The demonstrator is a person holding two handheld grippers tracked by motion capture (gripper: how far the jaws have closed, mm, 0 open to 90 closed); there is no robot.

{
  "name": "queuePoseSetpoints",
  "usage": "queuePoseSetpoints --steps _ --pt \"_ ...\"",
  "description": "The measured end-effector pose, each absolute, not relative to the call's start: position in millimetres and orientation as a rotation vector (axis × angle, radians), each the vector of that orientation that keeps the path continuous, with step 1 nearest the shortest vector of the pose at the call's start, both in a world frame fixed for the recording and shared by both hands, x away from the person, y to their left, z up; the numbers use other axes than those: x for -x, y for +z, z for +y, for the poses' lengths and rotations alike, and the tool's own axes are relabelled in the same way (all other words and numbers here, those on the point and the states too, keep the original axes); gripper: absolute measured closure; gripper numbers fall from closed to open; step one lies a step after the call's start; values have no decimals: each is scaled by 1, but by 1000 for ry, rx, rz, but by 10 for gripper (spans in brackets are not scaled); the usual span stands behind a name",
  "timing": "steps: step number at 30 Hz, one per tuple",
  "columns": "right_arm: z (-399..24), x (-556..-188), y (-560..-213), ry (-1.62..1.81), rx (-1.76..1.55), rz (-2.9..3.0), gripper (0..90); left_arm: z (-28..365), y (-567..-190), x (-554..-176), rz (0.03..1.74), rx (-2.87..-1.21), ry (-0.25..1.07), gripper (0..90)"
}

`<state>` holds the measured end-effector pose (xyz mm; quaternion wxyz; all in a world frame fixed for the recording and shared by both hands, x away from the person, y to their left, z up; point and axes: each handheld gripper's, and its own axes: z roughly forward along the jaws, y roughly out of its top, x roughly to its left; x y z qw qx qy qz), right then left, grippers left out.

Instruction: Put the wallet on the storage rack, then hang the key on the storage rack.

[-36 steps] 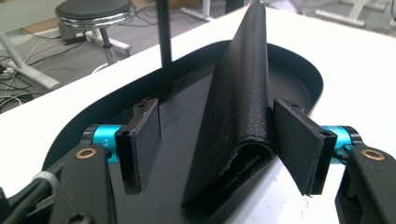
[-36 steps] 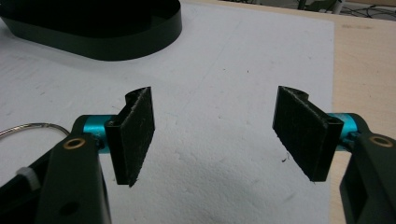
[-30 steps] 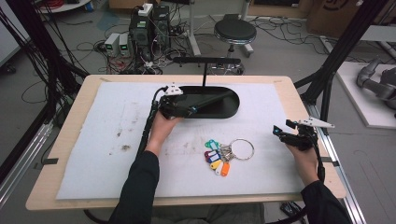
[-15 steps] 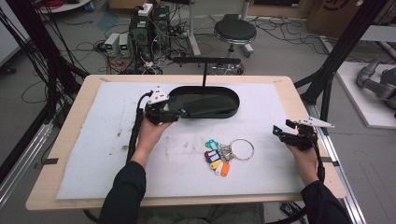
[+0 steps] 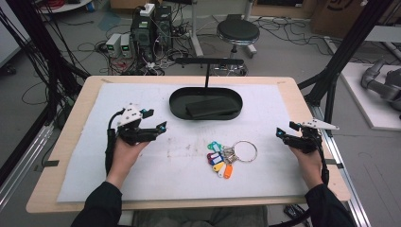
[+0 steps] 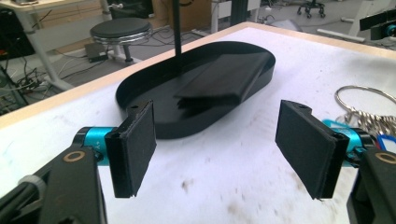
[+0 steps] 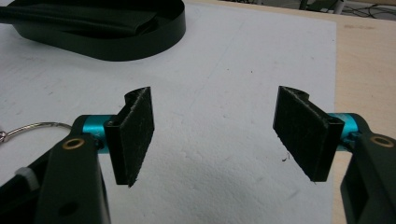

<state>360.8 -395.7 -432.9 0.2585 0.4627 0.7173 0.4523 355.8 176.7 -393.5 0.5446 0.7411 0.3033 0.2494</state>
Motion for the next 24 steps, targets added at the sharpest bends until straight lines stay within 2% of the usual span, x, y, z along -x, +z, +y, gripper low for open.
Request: queuePoseSetpoints --steps 8,24 --pt "-396 -353 -431 1229 -1249 1939 290 203 -400 -322 756 -1743 612 264" --pt "-396 -341 -429 1238 -1266 1931 279 214 -416 -316 791 -1705 652 261"
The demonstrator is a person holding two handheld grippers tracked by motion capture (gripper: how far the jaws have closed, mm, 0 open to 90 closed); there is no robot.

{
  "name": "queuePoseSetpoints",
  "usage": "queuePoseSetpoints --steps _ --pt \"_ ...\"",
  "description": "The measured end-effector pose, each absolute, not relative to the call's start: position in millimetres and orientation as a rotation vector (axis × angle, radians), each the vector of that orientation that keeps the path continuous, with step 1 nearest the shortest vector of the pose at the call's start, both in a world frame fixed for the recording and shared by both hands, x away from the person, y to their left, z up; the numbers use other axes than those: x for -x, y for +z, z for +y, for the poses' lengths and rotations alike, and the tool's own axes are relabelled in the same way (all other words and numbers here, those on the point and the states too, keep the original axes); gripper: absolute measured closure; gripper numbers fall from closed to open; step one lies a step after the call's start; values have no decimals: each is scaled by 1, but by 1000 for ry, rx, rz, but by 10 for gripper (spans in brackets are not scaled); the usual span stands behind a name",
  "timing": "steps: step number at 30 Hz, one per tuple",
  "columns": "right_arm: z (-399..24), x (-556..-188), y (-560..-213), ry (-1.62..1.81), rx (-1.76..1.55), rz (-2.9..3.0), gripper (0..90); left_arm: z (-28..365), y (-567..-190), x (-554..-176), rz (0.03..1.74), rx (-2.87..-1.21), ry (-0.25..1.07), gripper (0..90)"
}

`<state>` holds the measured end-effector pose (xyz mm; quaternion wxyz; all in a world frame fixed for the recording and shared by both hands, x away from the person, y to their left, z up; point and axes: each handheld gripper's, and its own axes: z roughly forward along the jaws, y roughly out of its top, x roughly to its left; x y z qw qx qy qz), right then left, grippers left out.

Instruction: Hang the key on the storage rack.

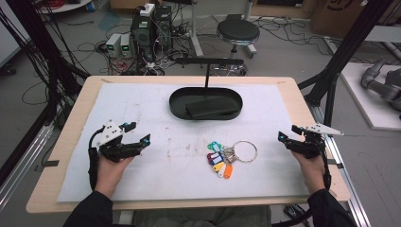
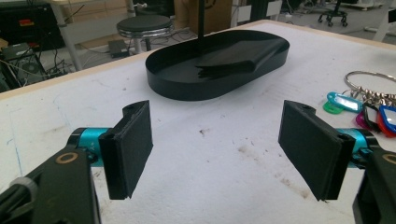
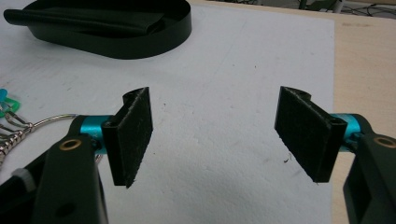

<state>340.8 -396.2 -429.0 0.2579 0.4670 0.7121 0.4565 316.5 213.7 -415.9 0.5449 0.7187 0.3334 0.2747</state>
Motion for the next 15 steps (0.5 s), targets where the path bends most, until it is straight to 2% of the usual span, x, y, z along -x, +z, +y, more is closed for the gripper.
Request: queuePoseSetpoints --steps 7,9,13,15 --pt "-390 -336 -429 1247 -1264 1973 282 213 -416 -316 788 -1704 659 260" --pt "-383 -335 -432 1251 -1243 2032 380 212 -416 -315 792 -1702 665 260" --pt "-374 -335 -433 1257 -1199 2093 438 211 -415 -315 776 -1706 679 260" --pt "-366 -337 -436 1274 -1184 2137 509 210 -416 -315 776 -1711 677 261"
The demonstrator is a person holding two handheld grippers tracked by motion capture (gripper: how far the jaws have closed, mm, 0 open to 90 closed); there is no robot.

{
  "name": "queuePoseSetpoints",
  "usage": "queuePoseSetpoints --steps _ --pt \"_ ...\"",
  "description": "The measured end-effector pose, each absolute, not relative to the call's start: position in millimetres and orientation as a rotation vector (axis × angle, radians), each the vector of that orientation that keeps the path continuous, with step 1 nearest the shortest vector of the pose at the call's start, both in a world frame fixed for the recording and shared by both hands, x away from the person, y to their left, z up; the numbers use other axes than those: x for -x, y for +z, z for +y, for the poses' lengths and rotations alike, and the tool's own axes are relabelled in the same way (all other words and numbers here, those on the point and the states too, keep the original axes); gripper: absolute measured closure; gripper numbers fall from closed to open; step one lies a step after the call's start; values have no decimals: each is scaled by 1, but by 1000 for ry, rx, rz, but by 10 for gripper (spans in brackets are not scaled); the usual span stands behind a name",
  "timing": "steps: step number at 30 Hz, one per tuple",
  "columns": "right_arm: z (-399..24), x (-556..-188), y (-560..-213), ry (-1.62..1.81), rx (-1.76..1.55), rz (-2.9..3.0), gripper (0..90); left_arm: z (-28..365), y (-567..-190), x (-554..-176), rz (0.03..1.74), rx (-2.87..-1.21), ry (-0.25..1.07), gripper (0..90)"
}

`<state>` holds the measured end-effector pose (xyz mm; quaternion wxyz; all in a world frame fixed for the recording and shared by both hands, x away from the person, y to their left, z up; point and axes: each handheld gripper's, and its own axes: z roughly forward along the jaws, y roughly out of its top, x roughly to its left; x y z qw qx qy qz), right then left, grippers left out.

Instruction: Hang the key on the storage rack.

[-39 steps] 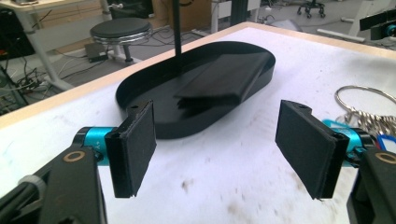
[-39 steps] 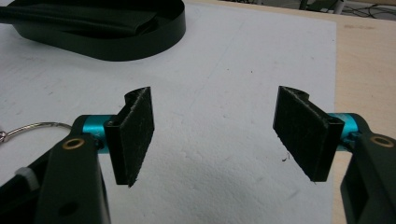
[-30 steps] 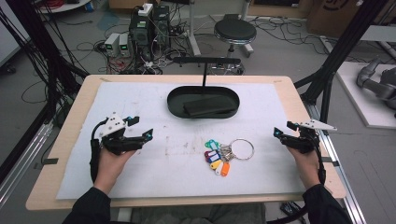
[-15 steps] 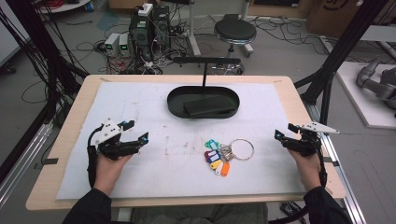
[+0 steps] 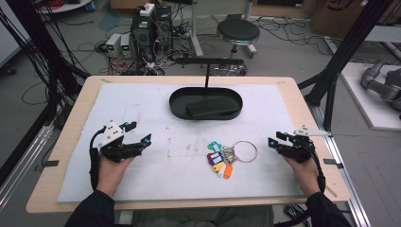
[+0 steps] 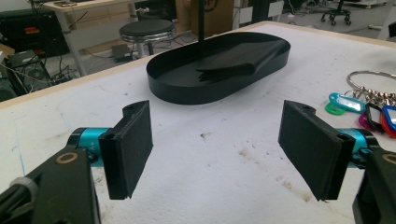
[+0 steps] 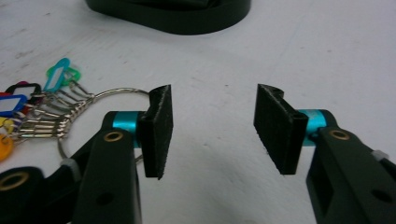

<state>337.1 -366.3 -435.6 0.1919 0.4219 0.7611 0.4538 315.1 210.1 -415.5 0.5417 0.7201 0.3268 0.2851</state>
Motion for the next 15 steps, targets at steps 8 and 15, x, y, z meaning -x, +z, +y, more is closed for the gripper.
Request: queuePoseSetpoints --steps 8,15 --pt "-342 -348 -444 1219 -1160 2260 638 210 -418 -312 777 -1719 669 261" --pt "-322 -359 -452 1105 -1158 2356 703 215 -418 -306 781 -1709 674 261"
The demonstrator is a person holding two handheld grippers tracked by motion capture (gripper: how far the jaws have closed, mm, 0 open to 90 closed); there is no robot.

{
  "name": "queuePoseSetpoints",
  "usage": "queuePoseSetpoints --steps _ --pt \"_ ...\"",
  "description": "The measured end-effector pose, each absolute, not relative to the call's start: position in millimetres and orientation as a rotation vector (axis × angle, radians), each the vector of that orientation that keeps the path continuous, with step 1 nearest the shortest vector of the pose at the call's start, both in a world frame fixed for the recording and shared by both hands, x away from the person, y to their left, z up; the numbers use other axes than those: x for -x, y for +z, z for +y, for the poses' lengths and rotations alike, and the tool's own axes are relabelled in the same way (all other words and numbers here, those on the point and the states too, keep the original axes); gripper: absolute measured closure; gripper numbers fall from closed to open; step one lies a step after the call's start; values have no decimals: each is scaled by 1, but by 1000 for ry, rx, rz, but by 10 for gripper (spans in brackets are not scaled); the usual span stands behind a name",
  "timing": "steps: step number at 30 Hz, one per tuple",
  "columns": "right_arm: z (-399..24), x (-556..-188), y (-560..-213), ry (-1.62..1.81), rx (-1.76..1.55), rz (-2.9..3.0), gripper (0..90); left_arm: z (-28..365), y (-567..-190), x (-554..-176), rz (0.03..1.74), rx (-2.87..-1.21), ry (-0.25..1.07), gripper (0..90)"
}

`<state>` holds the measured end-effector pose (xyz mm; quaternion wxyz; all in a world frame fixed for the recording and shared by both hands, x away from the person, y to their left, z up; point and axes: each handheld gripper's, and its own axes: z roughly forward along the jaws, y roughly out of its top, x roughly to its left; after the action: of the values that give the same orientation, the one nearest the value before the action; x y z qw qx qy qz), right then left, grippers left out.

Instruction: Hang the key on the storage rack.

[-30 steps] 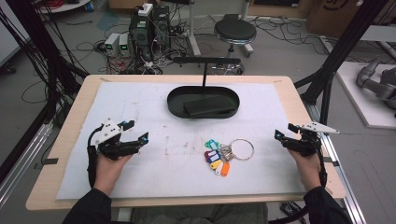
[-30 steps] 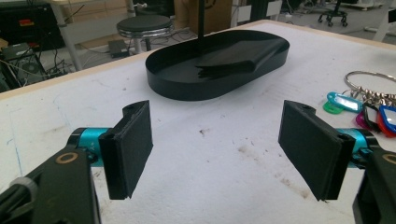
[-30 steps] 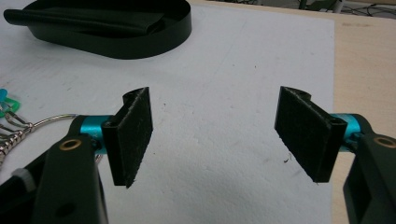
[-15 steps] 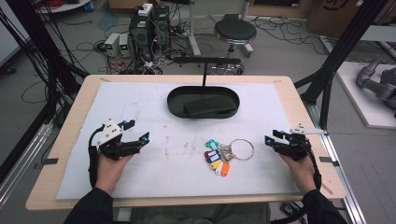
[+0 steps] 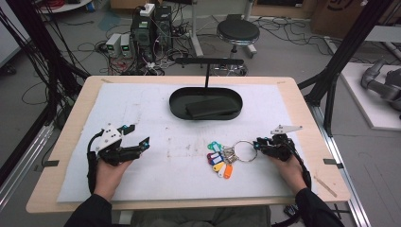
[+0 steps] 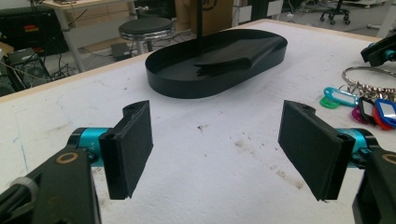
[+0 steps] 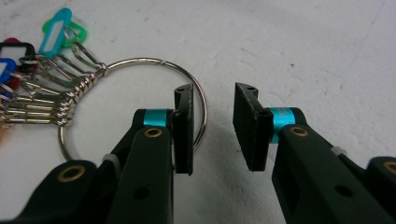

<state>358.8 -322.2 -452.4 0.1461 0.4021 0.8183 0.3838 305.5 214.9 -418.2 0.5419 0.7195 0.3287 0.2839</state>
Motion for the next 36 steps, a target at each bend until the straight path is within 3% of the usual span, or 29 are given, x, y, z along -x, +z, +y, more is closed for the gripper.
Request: queuePoseSetpoints --steps 9,12,14,36 --pt "-314 -360 -454 1036 -1107 2366 757 220 -418 -300 787 -1705 689 262" --pt "-308 -358 -454 1012 -1058 2376 858 221 -418 -299 793 -1702 692 262" --pt "-305 -358 -453 991 -1046 2375 872 220 -418 -299 788 -1707 692 262" --pt "-313 -352 -430 1493 -1125 2208 874 220 -418 -296 785 -1699 699 263"
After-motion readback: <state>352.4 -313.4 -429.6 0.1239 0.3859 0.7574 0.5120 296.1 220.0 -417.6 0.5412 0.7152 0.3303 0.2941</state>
